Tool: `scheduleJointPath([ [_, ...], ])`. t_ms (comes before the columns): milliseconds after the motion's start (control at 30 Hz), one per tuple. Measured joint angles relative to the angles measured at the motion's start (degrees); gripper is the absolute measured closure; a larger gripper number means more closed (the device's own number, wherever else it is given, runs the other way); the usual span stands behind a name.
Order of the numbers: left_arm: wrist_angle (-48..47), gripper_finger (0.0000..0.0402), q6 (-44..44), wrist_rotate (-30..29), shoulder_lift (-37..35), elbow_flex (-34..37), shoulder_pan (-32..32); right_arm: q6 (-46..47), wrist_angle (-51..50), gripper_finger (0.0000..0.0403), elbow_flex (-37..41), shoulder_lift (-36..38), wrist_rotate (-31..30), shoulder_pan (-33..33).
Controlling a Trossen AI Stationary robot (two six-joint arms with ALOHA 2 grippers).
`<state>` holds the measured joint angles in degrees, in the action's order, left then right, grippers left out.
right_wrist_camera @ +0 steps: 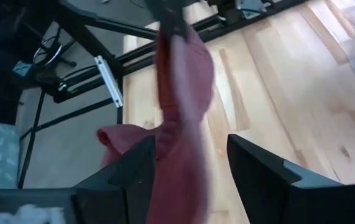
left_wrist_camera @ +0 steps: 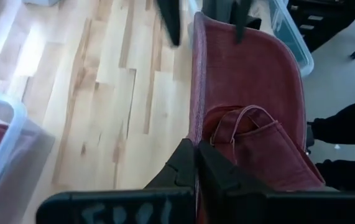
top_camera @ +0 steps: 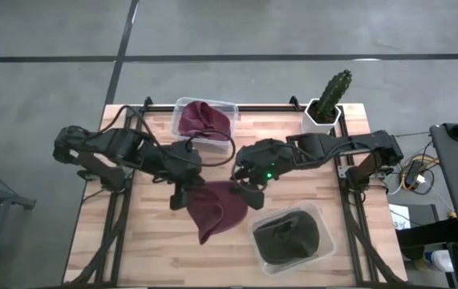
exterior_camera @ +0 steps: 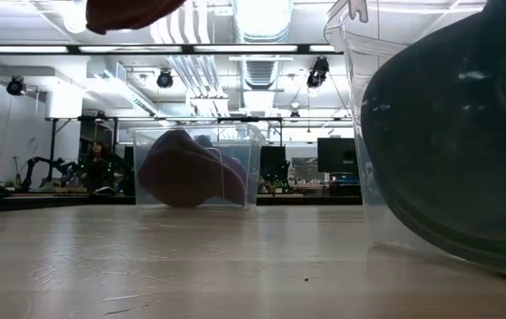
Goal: Pick and place caps into container
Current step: Put the red cap into the top transparent container
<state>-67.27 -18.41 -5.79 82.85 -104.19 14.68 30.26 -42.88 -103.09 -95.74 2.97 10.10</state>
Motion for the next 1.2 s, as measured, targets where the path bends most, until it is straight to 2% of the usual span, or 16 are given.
scheduleJointPath([
  [100, -0.10, 0.0401, 0.60, -0.18, -0.02, -0.87, 0.00, 1.06, -0.19, 0.0217, 0.40, -0.11, -0.08, -0.51],
  [200, -0.02, 0.0401, 0.72, -0.34, -0.02, -1.30, 0.00, 1.24, 0.30, 0.0247, 0.40, -0.11, 0.20, -0.69],
  [267, -0.03, 0.0401, 0.82, -0.34, -0.02, -1.30, 0.00, 1.34, 0.45, 0.0288, 0.40, -0.10, 1.28, -0.80],
  [367, 0.50, 0.0401, 1.46, -0.31, 0.00, -1.30, 0.00, 0.42, 0.32, 0.0371, 0.40, -0.11, 3.15, -1.02],
  [400, 0.85, 0.0400, 1.44, -0.31, -0.02, -1.30, 0.00, -0.04, 0.27, 0.0380, 0.40, -0.11, 3.28, -1.05],
  [500, 2.06, 0.0391, 1.39, -0.70, -0.21, -1.30, -0.12, -0.11, 0.28, 0.0389, 0.40, -0.02, 3.30, -1.13],
  [567, 3.08, 0.0378, -0.28, -3.41, -0.22, -1.30, -0.26, 0.21, 0.28, 0.0390, 0.40, 0.06, 3.14, -1.48],
  [733, 3.73, 0.0317, -0.11, -7.43, -0.77, -1.34, -1.88, 2.01, 0.23, 0.0392, 0.81, -0.15, 3.01, -2.98],
  [833, 3.78, 0.0277, 0.15, -11.43, -1.77, -1.34, -2.25, 2.87, 0.40, 0.0392, 1.11, -0.11, 3.19, -3.99],
  [933, 3.78, 0.0246, 2.32, -18.58, -3.11, -2.36, -2.30, 2.98, 1.18, 0.0393, 1.37, -0.11, 3.10, -5.70],
  [1067, 5.17, 0.0227, 0.71, -25.58, -4.42, -7.16, -2.33, 3.19, 6.36, 0.0393, 1.56, -0.11, 1.76, -9.36],
  [1200, 9.10, 0.0226, -0.79, -26.47, -5.01, -12.54, -2.29, 2.94, 11.46, 0.0393, 1.63, -0.11, 1.52, -14.70],
])
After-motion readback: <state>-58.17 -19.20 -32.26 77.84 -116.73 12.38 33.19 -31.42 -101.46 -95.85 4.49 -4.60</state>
